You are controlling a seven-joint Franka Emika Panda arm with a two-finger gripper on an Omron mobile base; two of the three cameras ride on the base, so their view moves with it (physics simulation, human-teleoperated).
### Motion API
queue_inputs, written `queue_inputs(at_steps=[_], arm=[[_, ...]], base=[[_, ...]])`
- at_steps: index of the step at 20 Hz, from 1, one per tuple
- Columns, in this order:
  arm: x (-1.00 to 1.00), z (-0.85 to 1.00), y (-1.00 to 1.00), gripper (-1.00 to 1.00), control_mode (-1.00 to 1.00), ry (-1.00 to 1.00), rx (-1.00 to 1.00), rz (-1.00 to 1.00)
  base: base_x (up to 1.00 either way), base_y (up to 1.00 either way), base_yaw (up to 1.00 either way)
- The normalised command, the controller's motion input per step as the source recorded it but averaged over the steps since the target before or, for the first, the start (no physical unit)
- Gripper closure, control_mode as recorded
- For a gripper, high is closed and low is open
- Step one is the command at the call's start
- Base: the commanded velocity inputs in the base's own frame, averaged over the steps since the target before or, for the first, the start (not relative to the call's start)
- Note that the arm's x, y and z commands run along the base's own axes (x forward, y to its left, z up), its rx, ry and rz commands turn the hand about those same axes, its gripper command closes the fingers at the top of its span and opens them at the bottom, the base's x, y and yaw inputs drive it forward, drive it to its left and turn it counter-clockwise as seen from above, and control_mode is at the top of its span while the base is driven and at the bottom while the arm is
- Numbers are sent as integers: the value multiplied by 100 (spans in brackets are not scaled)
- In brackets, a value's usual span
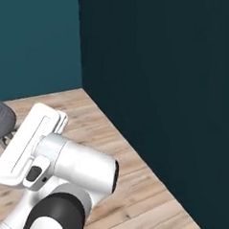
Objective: Retrieve the wine glasses from the counter and place one next to each plate.
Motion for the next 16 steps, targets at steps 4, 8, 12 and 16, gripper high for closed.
queue_inputs(at_steps=[4, 8, 12, 16], arm=[[0, 0, 0, 100, 100, 0, 0, 0], [0, 0, 0, 100, 100, 0, 0, 0], [0, 0, 0, 100, 100, 0, 0, 0], [0, 0, 0, 100, 100, 0, 0, 0]], base=[[100, -21, 74], [100, -23, 73], [100, -26, 71], [100, -35, 68]])
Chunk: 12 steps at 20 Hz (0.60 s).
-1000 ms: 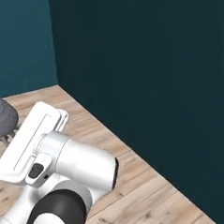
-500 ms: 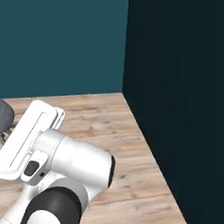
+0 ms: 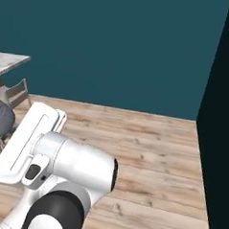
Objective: Retrieve the wine glasses from the counter and place one next to each plate.
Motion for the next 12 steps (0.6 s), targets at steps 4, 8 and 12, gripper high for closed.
queue_inputs(at_steps=[4, 8, 12], arm=[[0, 0, 0, 100, 100, 0, 0, 0], [0, 0, 0, 100, 100, 0, 0, 0], [0, 0, 0, 100, 100, 0, 0, 0]], base=[[100, -41, 65], [100, -65, 57], [100, -72, 52]])
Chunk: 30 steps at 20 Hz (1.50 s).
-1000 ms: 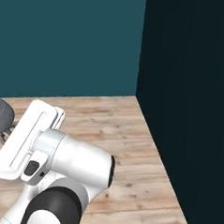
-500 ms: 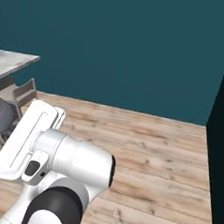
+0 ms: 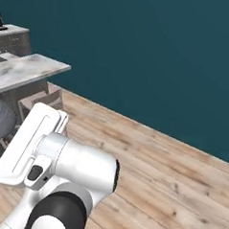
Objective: Retrieve the wine glasses from the counter and place one next to each plate.
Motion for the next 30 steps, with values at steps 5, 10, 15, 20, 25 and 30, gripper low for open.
queue_inputs(at_steps=[5, 10, 15, 20, 25, 30], arm=[[0, 0, 0, 100, 100, 0, 0, 0], [0, 0, 0, 100, 100, 0, 0, 0], [0, 0, 0, 100, 100, 0, 0, 0], [0, 0, 0, 100, 100, 0, 0, 0], [0, 0, 0, 100, 100, 0, 0, 0], [0, 0, 0, 100, 100, 0, 0, 0]], base=[[100, -61, 54], [93, -34, 71], [96, -37, 72], [100, -12, 69], [100, 23, 46], [49, 57, 19]])
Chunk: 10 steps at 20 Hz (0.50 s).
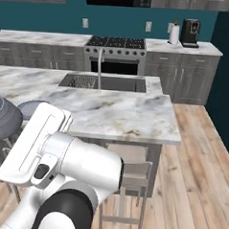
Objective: Retrieve the wine glasses from the counter and place one next to each plate.
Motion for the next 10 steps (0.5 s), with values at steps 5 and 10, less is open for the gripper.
queue_inputs(at_steps=[5, 10], arm=[[0, 0, 0, 100, 100, 0, 0, 0], [0, 0, 0, 100, 100, 0, 0, 0]], base=[[-4, 15, 20], [0, 21, 7]])
